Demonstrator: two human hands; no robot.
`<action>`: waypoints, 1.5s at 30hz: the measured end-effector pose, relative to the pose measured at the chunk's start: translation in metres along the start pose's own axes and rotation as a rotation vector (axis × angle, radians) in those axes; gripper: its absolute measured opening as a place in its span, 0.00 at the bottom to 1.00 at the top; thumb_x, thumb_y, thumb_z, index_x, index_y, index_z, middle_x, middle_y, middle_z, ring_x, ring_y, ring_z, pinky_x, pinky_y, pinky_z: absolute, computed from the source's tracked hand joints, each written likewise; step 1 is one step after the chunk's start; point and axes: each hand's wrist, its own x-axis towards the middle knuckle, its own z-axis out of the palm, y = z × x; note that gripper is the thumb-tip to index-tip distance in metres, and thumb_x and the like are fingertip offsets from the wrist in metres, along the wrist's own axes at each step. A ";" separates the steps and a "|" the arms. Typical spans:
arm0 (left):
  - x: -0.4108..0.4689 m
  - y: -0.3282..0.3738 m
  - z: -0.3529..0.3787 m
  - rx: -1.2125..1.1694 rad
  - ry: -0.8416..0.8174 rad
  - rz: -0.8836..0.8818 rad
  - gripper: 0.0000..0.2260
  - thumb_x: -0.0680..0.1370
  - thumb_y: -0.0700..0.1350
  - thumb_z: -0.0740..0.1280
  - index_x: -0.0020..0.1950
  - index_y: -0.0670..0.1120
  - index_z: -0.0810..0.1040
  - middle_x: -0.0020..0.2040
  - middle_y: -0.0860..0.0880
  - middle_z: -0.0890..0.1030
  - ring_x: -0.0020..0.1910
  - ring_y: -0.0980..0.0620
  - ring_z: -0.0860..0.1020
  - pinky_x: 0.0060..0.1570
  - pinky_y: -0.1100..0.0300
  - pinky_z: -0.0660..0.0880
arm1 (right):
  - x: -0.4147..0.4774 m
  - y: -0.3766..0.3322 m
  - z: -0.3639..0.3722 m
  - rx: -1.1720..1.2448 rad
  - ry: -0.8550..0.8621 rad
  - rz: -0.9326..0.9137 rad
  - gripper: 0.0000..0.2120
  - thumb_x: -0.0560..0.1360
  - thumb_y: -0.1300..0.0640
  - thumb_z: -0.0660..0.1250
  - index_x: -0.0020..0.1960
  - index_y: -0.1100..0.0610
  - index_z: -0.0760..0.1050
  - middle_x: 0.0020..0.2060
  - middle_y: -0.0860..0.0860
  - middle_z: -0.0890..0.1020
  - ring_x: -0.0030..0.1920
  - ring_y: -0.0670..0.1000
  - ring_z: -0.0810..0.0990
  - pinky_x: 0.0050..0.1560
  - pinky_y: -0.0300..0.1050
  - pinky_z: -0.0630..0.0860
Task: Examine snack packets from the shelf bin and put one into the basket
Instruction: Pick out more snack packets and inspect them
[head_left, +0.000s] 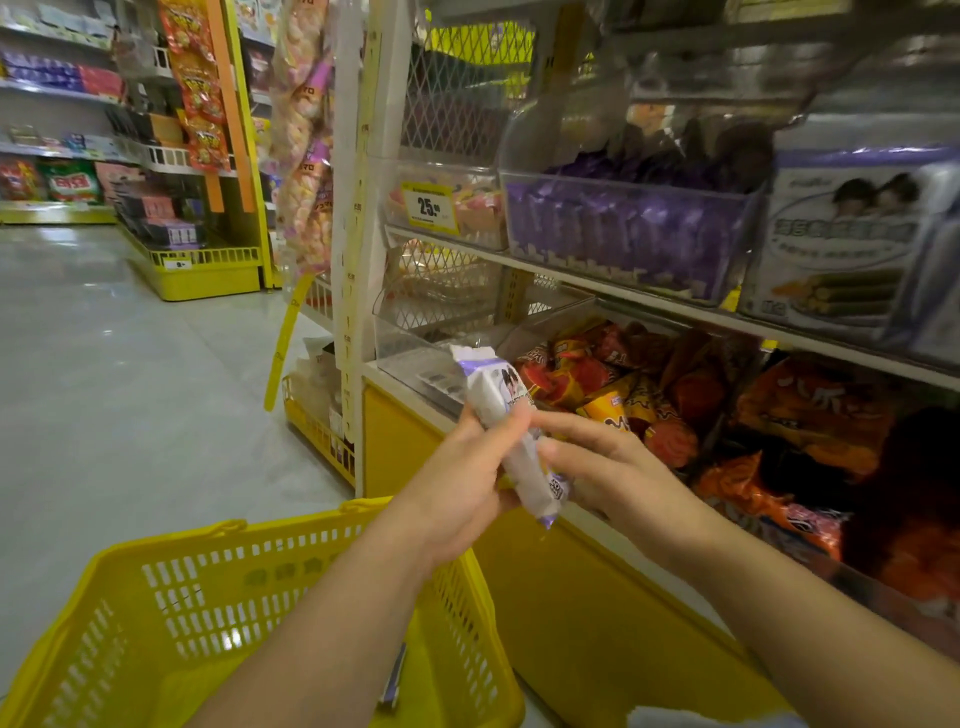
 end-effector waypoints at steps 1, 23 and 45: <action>-0.001 0.004 0.009 0.004 0.010 0.006 0.27 0.74 0.52 0.66 0.72 0.50 0.65 0.65 0.44 0.77 0.61 0.46 0.79 0.54 0.41 0.78 | -0.006 -0.005 -0.003 0.038 0.017 -0.020 0.17 0.72 0.54 0.66 0.60 0.53 0.79 0.54 0.51 0.84 0.51 0.47 0.83 0.51 0.44 0.81; 0.000 0.141 0.258 1.061 -0.312 0.833 0.16 0.80 0.48 0.65 0.67 0.62 0.72 0.56 0.67 0.79 0.56 0.72 0.75 0.53 0.73 0.71 | -0.173 -0.231 -0.170 -0.997 0.442 -0.344 0.11 0.66 0.45 0.71 0.44 0.49 0.81 0.38 0.47 0.85 0.37 0.46 0.83 0.39 0.46 0.79; 0.163 0.138 0.357 1.873 -0.454 0.774 0.21 0.74 0.52 0.70 0.66 0.56 0.72 0.64 0.51 0.77 0.62 0.46 0.75 0.56 0.55 0.71 | -0.207 -0.241 -0.282 -0.991 1.112 -0.538 0.04 0.72 0.54 0.72 0.45 0.47 0.77 0.35 0.40 0.81 0.39 0.37 0.79 0.33 0.30 0.74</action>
